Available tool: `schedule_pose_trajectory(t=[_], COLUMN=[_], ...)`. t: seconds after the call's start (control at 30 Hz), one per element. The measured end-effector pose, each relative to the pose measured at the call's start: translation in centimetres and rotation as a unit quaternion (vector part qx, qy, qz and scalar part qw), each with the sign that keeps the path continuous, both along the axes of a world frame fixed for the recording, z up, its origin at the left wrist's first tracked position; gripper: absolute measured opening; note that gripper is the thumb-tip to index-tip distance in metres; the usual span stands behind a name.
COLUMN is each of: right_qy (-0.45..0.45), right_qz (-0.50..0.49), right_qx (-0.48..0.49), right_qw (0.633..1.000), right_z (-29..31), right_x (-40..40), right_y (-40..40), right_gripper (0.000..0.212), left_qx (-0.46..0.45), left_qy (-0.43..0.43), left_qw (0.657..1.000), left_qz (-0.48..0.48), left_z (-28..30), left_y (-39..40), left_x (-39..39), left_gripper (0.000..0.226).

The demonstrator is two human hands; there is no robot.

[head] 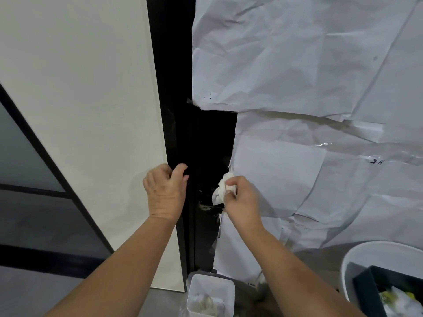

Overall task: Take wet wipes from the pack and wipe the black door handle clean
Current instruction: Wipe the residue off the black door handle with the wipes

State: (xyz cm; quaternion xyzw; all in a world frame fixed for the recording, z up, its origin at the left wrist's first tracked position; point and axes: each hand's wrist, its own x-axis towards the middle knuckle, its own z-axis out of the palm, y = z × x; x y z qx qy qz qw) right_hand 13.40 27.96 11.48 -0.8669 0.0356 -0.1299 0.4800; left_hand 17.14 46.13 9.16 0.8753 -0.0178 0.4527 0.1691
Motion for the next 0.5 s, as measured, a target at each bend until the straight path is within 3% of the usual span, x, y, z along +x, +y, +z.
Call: schedule_pose_trajectory(t=[0.1, 0.23, 0.3, 0.4, 0.5], right_qy=[0.038, 0.042, 0.038, 0.037, 0.038], right_qz=[0.009, 0.041, 0.050, 0.072, 0.091], right_qx=[0.144, 0.217, 0.216, 0.211, 0.223], right_qw=[0.989, 0.974, 0.974, 0.974, 0.970], right_z=[0.4, 0.9, 1.1, 1.4, 1.8], right_x=[-0.2, -0.6, -0.7, -0.7, -0.8], right_y=[0.1, 0.7, 1.0, 1.7, 2.2], right_gripper=[0.026, 0.031, 0.029, 0.028, 0.025], left_qx=[-0.018, -0.122, -0.183, -0.287, -0.340], left_qy=[0.040, 0.143, 0.217, 0.324, 0.371], left_qw=[0.998, 0.977, 0.946, 0.867, 0.814], left_qz=[-0.049, -0.101, -0.154, -0.248, -0.290], left_z=[0.6, 2.0, 2.6, 3.4, 3.7], left_y=[-0.3, -0.4, -0.3, -0.1, -0.3], left_x=[-0.2, -1.3, -1.6, -2.3, -2.8], left_gripper=[0.016, 0.027, 0.033, 0.033, 0.022])
